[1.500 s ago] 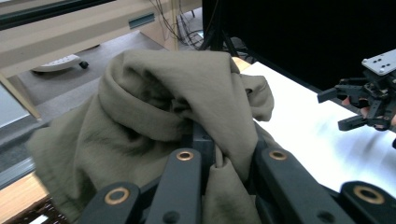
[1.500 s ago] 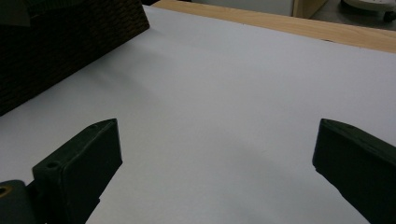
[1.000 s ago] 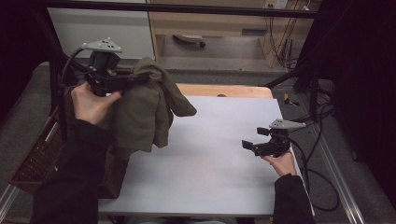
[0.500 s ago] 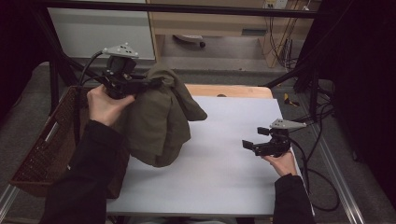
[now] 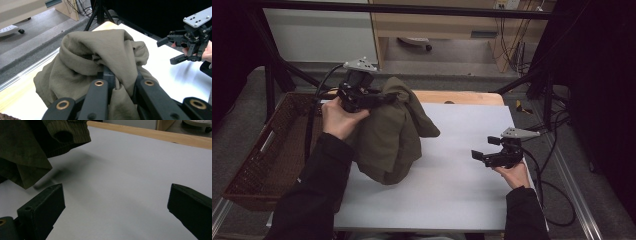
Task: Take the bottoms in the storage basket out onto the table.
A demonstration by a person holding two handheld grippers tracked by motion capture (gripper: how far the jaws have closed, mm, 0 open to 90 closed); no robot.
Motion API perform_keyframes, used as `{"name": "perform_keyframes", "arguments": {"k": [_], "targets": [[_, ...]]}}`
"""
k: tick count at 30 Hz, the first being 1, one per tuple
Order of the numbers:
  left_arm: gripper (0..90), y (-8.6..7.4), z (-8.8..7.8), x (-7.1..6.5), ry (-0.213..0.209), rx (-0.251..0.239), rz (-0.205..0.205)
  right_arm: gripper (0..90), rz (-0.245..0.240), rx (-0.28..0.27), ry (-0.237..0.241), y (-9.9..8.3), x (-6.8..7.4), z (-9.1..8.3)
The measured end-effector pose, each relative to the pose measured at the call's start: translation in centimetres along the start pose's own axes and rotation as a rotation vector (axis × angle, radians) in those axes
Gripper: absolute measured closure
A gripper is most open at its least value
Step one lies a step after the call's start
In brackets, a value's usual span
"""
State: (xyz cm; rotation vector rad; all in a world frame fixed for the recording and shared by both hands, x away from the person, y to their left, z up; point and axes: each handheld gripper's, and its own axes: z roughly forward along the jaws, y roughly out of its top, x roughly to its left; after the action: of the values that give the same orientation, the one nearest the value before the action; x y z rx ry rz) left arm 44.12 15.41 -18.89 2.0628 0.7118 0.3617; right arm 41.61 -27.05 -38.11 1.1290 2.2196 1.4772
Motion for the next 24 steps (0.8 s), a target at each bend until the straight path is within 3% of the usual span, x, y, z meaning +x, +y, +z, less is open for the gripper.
{"name": "perform_keyframes", "arguments": {"k": [24], "targets": [[81.6,-1.7,4.5,-1.4,-0.021,0.068,0.015,2.0,-0.001,-0.002,0.000,0.0,0.0,-0.1]]}}
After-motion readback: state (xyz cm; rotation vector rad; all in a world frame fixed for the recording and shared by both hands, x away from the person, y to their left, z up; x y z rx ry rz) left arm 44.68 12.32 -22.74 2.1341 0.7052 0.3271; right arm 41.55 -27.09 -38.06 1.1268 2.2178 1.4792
